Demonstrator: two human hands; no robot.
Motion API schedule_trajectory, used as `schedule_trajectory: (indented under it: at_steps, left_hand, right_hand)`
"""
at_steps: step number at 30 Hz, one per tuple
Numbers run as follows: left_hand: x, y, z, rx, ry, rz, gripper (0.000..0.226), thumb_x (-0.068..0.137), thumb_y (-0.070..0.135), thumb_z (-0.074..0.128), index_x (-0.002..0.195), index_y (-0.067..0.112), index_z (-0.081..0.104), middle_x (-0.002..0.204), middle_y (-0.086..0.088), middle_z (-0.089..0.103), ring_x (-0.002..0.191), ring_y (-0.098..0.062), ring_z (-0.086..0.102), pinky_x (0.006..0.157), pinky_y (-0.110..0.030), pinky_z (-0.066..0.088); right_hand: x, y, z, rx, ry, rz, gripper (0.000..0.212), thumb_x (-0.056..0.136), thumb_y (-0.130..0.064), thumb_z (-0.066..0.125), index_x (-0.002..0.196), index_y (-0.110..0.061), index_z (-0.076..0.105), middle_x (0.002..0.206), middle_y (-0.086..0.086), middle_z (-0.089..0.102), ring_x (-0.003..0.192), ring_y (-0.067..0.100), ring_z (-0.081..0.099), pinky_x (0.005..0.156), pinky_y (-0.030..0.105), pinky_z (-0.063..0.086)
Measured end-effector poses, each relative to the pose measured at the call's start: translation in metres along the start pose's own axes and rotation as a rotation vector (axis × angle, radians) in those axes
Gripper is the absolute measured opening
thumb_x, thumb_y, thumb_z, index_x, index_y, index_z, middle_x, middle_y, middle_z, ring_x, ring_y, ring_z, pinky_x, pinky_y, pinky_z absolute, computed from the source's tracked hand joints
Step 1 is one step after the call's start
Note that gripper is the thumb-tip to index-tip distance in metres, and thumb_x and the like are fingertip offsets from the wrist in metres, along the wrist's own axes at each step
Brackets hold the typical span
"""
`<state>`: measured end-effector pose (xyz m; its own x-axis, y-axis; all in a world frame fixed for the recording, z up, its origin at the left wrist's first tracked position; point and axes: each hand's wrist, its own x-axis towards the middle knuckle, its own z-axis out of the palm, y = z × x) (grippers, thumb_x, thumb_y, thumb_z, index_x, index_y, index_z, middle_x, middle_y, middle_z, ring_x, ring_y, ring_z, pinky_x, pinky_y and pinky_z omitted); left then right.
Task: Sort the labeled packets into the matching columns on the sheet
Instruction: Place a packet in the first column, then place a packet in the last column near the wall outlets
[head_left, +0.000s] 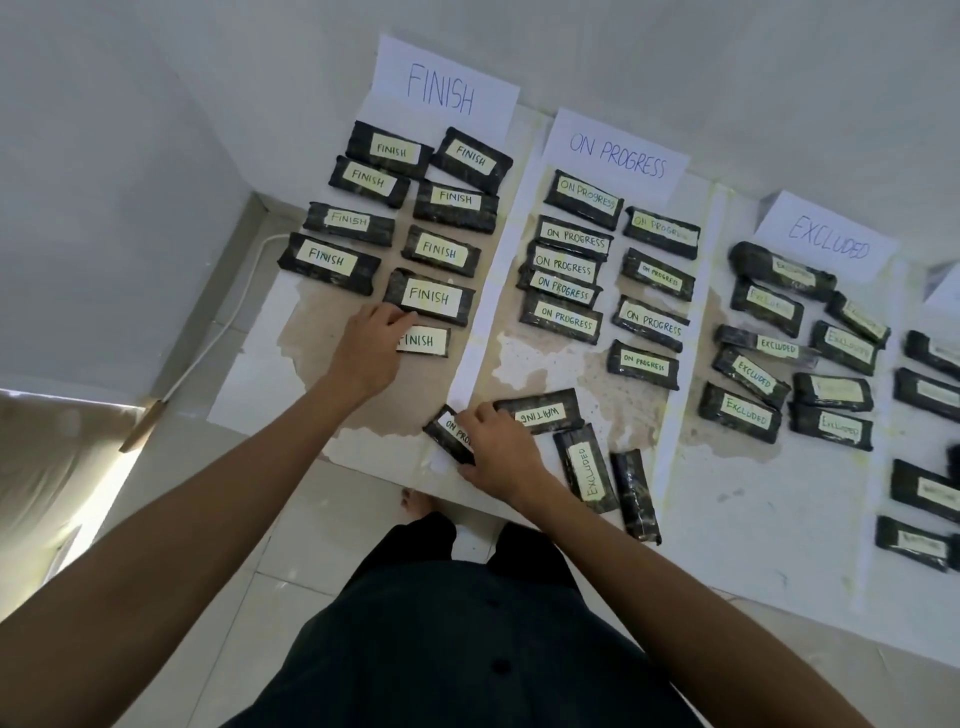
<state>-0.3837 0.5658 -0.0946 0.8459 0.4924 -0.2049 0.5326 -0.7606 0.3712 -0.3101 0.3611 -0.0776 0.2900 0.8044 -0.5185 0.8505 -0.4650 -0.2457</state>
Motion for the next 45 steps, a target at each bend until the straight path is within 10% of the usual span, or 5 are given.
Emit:
schedule_trajectory:
  at_steps: [15,29,45]
  left_hand:
    - [-0.029,0.044,0.010,-0.170,0.109,-0.014,0.048,0.082,0.011,0.057,0.129,0.013,0.051,0.127,-0.012,0.049,0.114,-0.032,0.041,0.095,-0.043,0.041]
    - [0.026,0.114,0.033,-0.122,-0.198,0.151,0.062,0.085,0.011,0.052,0.143,0.009,0.031,0.147,-0.010,0.034,0.127,-0.031,0.040,0.103,-0.045,0.039]
    - [-0.010,0.121,0.045,-0.134,-0.196,0.119,0.053,0.082,0.015,0.056,0.134,0.012,0.046,0.125,-0.013,0.050,0.110,-0.034,0.046,0.090,-0.044,0.044]
  right_hand:
    - [0.001,0.045,-0.048,0.362,0.256,0.029,0.053,0.071,-0.023,0.072,0.120,-0.015,0.053,0.110,0.009,0.054,0.098,0.025,0.049,0.085,0.036,0.045]
    - [0.051,0.121,-0.052,0.049,0.395,0.062,0.040,0.071,0.005,0.064,0.111,-0.002,0.064,0.110,0.017,0.063,0.098,0.037,0.053,0.084,0.047,0.048]
    - [0.016,0.125,-0.047,0.141,0.291,-0.132,0.047,0.074,-0.017,0.072,0.119,-0.010,0.061,0.119,0.012,0.058,0.107,0.031,0.051,0.092,0.043,0.045]
